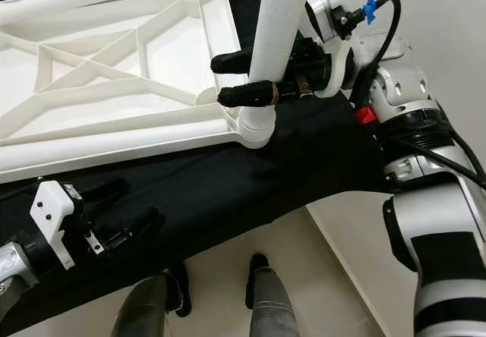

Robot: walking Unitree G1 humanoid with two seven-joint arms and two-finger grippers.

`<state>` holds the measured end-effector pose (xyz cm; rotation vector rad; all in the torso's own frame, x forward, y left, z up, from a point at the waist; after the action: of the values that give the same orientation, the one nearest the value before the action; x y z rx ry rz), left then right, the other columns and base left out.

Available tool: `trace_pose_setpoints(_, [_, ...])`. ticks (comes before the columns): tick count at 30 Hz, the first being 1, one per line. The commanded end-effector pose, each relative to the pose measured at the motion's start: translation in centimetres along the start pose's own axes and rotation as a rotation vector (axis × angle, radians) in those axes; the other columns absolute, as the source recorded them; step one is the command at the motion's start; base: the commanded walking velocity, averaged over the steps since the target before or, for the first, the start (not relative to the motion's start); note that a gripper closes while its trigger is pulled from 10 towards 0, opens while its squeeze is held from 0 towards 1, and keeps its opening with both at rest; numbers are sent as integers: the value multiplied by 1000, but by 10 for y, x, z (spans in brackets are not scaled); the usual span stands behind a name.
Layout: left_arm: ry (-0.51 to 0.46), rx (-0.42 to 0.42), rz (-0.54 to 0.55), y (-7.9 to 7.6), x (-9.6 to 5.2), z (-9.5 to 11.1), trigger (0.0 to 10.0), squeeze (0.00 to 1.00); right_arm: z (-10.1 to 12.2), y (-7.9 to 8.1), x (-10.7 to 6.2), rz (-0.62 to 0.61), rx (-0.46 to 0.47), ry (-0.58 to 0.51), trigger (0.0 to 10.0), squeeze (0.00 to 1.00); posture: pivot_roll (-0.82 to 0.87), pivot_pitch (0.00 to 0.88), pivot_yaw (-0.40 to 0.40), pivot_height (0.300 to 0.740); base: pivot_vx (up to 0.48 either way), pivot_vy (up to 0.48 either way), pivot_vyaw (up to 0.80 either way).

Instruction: Building children table

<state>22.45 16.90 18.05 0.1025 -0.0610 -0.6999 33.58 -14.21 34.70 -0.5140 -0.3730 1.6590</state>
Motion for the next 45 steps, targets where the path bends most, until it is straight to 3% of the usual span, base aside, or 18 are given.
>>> trace_pose_setpoints(1, [29, -8, -5, -3, -3, -4, 10000, 0, -20, 9, 9, 50, 65, 42, 10000, 0, 119, 458, 52, 740, 0, 0, 0])
trace_pose_setpoints(16, [26, -7, -1, -2, -3, -4, 10000, 0, -24, 4, 7, 31, 45, 87, 10000, 0, 117, 457, 48, 740, 0, 0, 0])
trace_pose_setpoints(45, [25, -8, -2, -3, -3, -5, 10000, 0, -24, -2, 11, 4, 22, 67, 10000, 0, 114, 452, 46, 740, 0, 0, 0])
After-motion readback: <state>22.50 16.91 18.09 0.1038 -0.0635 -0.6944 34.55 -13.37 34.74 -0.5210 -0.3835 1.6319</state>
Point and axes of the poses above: a point about 5 cm out from each wrist's last joint towards the gripper, its own x axis pointing out of the wrist towards the gripper, its own z axis along the axis of the wrist's last joint, y = z × x, the point moved 2 cm from there along x, pointing out of the wrist towards the gripper, and after that the axes turned 6 degrees about -x, right-handed, at the moved point
